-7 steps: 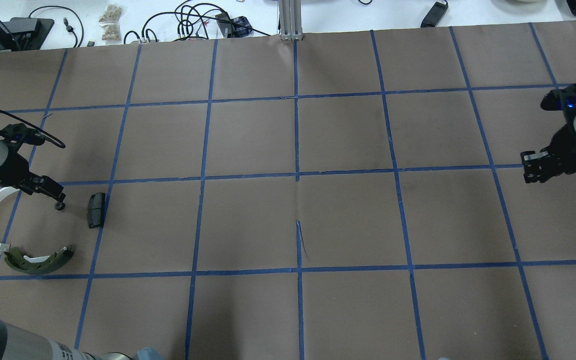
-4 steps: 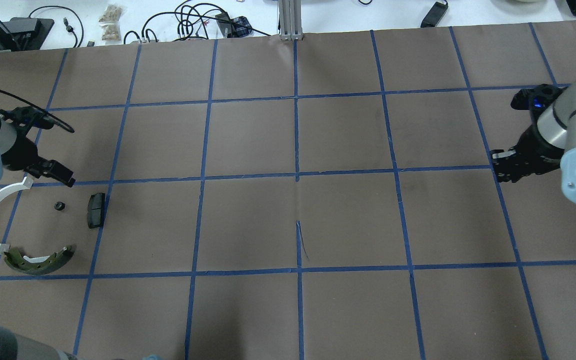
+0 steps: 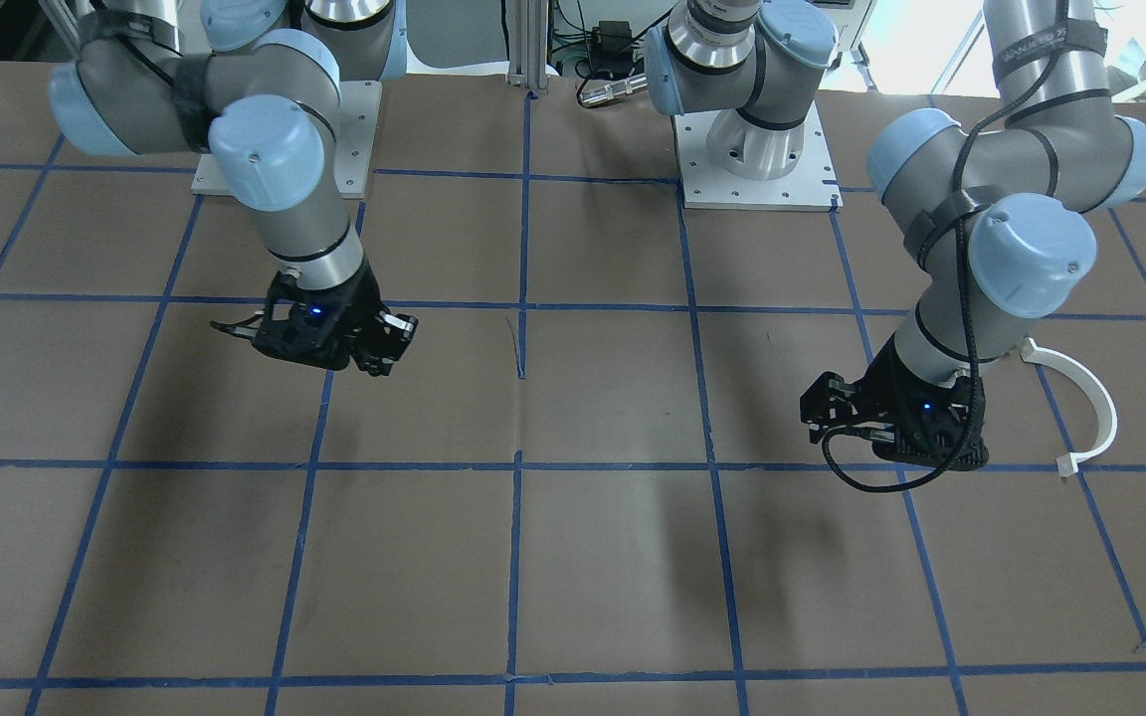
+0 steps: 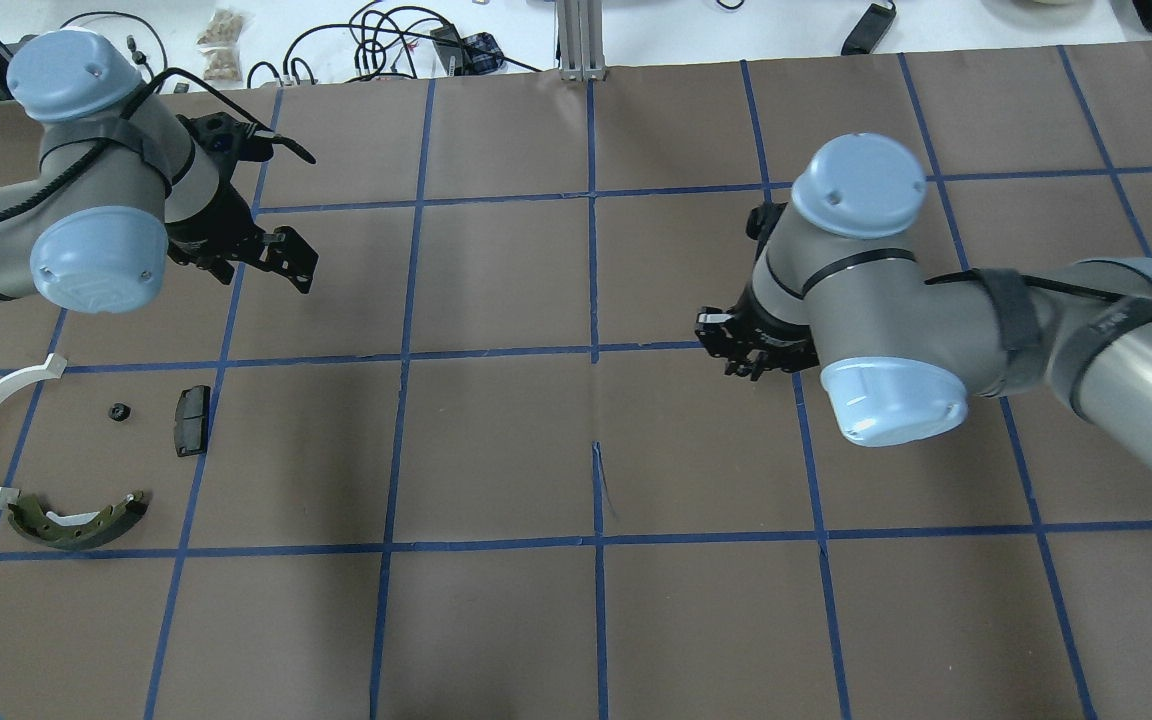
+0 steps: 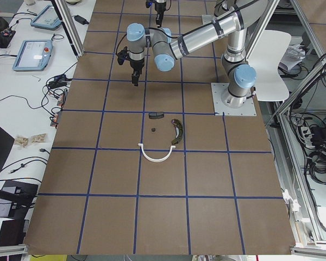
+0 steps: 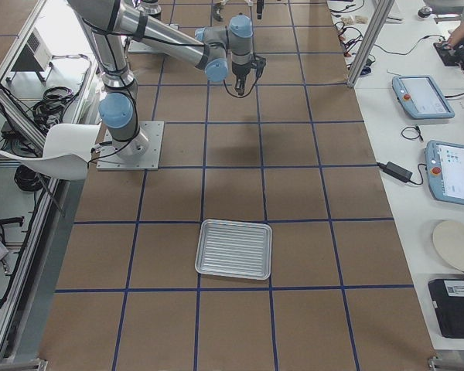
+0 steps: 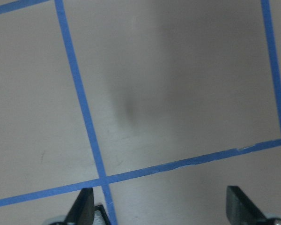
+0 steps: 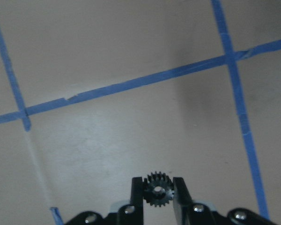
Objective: Place bearing gear from tray to pile
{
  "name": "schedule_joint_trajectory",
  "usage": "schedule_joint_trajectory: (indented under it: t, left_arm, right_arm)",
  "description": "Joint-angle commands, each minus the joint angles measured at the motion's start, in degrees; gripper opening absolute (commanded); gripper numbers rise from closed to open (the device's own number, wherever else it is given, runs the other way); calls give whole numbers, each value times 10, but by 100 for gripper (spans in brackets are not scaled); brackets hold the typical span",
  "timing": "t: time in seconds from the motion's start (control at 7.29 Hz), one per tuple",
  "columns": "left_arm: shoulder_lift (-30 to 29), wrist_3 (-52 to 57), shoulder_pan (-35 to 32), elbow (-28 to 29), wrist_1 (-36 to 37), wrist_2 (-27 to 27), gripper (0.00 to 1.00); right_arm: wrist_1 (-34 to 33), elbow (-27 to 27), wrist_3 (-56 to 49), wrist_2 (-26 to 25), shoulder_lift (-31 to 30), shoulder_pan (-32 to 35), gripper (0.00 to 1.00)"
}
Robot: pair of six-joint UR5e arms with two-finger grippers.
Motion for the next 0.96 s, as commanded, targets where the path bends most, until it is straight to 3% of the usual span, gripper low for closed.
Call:
schedule_joint_trajectory:
  t: [0.0,0.14,0.41,0.55,0.69,0.82]
  left_arm:
    - [5,-35,-23,-6,-2,-1,100]
    - [5,-57,-27,-7,-3,-3,100]
    - [-2,-74,-51,-5,-1,2,100]
    - [0,-75,-49,-6,-1,2,100]
    - [0,-80,-53,-8,-2,0,100]
    - [-7,-105,-55,-8,-2,-7,100]
  right_arm:
    - [-7,-123,101,-1,123,94,1]
    - [-4,-188,131,7,174,106,2]
    - [4,-219,142,0,201,121,4]
    - [4,-219,142,0,203,121,24]
    - [4,-219,143,-2,204,121,99]
    - [5,-219,144,-2,204,121,100]
